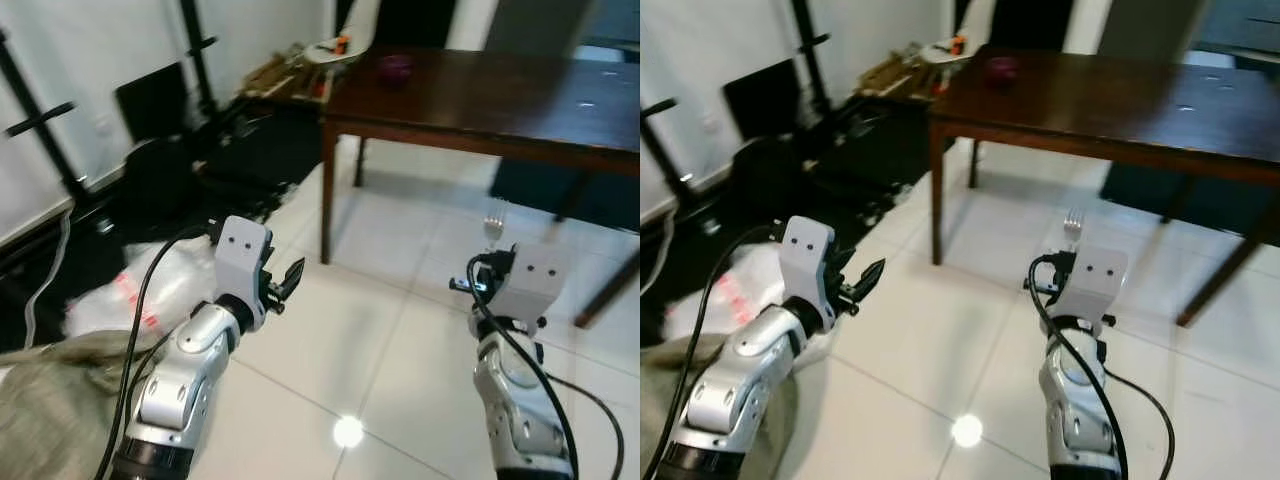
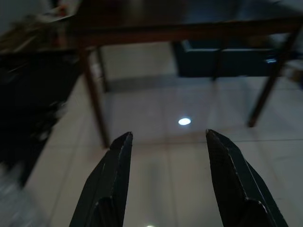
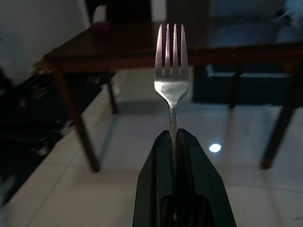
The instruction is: Setting the table
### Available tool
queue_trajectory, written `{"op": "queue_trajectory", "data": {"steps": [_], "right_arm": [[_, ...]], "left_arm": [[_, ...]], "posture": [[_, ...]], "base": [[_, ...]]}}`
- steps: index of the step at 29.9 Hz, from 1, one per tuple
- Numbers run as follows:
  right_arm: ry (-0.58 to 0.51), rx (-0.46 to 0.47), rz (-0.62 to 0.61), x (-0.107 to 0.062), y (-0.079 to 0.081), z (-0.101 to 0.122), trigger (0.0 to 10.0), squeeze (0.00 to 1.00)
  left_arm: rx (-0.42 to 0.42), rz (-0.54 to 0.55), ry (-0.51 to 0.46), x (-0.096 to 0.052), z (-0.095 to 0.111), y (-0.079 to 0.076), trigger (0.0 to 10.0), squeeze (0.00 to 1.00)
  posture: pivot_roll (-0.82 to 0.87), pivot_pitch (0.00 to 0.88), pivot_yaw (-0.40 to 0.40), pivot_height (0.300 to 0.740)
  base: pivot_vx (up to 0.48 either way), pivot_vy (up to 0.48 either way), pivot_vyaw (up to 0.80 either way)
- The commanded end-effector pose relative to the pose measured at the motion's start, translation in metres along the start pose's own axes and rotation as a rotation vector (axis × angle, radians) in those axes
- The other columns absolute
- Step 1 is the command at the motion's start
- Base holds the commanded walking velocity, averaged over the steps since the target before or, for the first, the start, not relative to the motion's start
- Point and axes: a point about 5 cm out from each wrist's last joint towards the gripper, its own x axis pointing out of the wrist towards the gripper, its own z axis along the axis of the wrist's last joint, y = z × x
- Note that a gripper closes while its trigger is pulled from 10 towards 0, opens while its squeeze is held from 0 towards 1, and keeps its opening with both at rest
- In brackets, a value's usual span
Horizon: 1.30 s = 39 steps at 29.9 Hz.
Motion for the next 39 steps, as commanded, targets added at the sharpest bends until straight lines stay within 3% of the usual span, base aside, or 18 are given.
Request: {"op": "queue_trajectory", "data": {"steps": [1,9,11,12,13,18,23,31,39], "right_arm": [[0.027,0.007,0.056,-0.003,0.009,-0.005,10.0,0.00],[0.109,0.036,0.303,-0.011,0.042,-0.017,10.0,0.00],[0.171,0.088,0.453,-0.020,0.062,-0.027,10.0,0.00],[0.171,0.088,0.453,-0.020,0.062,-0.027,10.0,0.00],[0.198,0.115,0.563,-0.029,0.080,-0.032,10.0,0.00],[0.224,0.123,0.648,-0.033,0.095,-0.037,10.0,0.00],[0.223,0.110,0.655,-0.031,0.096,-0.038,10.0,0.00],[0.130,0.102,0.556,-0.016,0.078,-0.028,10.0,0.00],[0.084,0.111,0.547,-0.014,0.073,-0.021,10.0,0.00]], "left_arm": [[-0.026,0.045,0.021,-0.002,-0.008,0.006,10.0,0.00],[0.023,0.262,0.058,-0.014,-0.024,0.032,10.0,0.00],[0.109,0.356,0.106,-0.027,-0.036,0.046,10.0,0.00],[0.109,0.356,0.106,-0.027,-0.036,0.046,10.0,0.00],[0.141,0.455,0.150,-0.044,-0.048,0.061,10.0,0.00],[0.173,0.600,0.172,-0.070,-0.053,0.080,10.0,0.00],[0.165,0.631,0.165,-0.077,-0.056,0.083,10.0,0.00],[0.151,0.670,0.091,-0.062,-0.046,0.079,10.0,0.02],[0.157,0.634,0.070,-0.055,-0.043,0.072,10.0,0.01]], "posture": [[-0.09,0.000,0.095,0.740],[-0.06,0.000,0.048,0.740],[-0.03,0.000,0.032,0.740],[-0.03,0.000,0.032,0.740],[-0.02,0.000,0.026,0.740],[0.03,0.000,0.000,0.740],[0.04,0.000,-0.015,0.740],[0.04,0.000,-0.017,0.740],[0.03,0.000,-0.013,0.740]], "base": [[0.000,0.000,-0.80],[0.000,0.000,-0.79],[0.000,0.000,-0.78],[0.000,0.000,-0.78],[0.000,0.000,-0.78],[0.000,0.000,-0.77],[0.000,0.000,-0.64],[0.413,0.000,0.00],[0.480,0.000,0.00]]}}
